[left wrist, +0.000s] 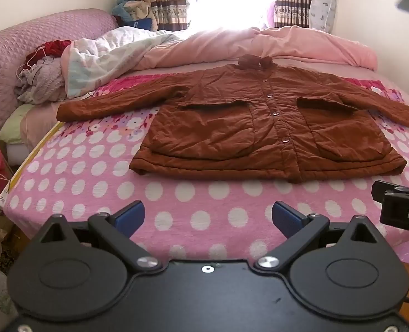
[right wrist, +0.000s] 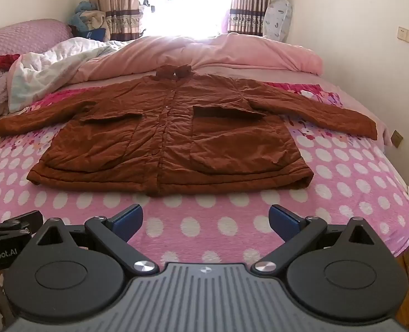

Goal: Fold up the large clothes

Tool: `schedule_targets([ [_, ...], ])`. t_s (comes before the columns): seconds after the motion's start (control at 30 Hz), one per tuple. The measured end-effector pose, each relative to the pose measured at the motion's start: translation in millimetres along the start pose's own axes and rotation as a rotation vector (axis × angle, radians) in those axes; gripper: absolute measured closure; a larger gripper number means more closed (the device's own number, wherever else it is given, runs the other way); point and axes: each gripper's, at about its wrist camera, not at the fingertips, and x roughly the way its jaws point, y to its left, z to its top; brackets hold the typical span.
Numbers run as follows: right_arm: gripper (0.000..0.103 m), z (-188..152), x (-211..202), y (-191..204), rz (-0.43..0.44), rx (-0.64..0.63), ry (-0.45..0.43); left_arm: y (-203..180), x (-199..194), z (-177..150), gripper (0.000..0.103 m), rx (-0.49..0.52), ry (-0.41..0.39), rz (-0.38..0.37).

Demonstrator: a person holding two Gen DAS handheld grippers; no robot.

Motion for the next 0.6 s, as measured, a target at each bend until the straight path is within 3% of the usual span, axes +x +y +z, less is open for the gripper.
schedule_targets([
  [0.6, 0.000, 0.6, -2.0, -3.0, -0.007, -0.004, -0.003, -2.8, 1.1, 0.8, 0.002, 0.003, -0.002, -0.006],
])
